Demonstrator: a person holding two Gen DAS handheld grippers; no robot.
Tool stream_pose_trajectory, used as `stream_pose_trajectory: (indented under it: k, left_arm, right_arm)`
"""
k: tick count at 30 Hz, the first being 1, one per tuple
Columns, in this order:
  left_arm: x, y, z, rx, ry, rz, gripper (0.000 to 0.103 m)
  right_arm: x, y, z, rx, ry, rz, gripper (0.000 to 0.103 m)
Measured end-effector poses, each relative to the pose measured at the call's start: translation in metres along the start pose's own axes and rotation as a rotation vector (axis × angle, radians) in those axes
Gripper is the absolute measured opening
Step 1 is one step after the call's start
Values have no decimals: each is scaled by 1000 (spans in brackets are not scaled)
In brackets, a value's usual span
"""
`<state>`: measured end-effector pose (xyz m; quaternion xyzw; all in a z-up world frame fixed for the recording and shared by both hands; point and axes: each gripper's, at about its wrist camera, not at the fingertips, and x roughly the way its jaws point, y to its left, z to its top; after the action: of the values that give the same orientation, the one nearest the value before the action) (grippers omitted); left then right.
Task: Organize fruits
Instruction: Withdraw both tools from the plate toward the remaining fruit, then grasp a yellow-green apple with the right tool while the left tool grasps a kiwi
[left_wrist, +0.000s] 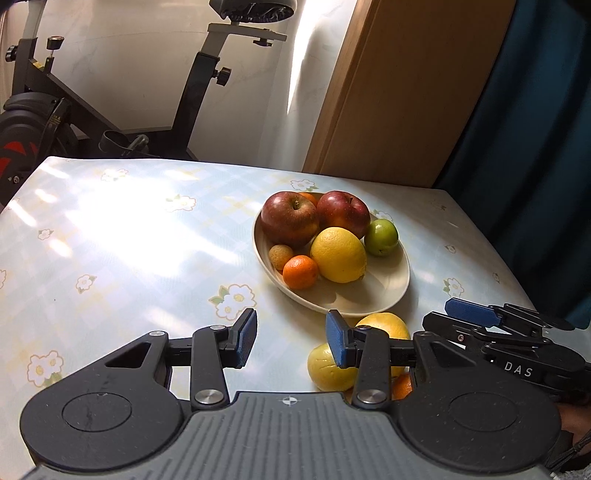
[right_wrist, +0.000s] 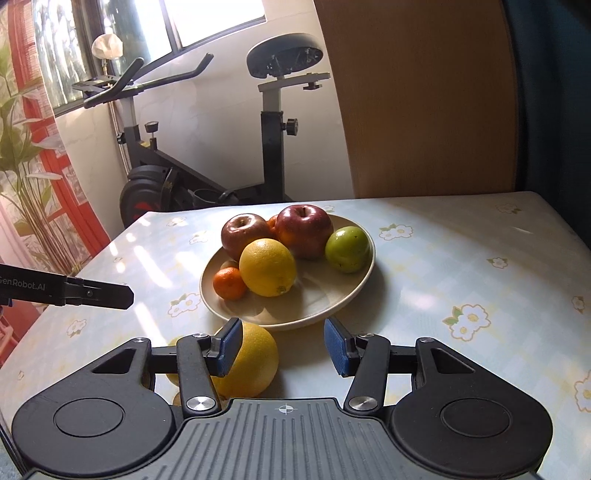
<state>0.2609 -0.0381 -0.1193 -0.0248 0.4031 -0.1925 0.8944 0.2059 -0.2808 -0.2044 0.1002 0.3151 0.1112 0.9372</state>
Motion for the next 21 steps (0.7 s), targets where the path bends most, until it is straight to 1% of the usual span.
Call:
stream_pose_trajectory:
  k: [4,10,15,21]
  left_arm:
    - [-7,4,-13,5,10,15,42]
    - [-23,13,-27,-16,4,32,43]
    - [-29,16,-36,-27,1,34,44]
    - [-30,19,-43,-40,12,25,44]
  right_arm:
    - [-10,8,-13,-2,14,-2,47]
    - [-21,24,-29,-5,45,34,47]
    - [-22,45,-36,-46,73,54,47]
    - [-17,59,-40,-81,109,77,48]
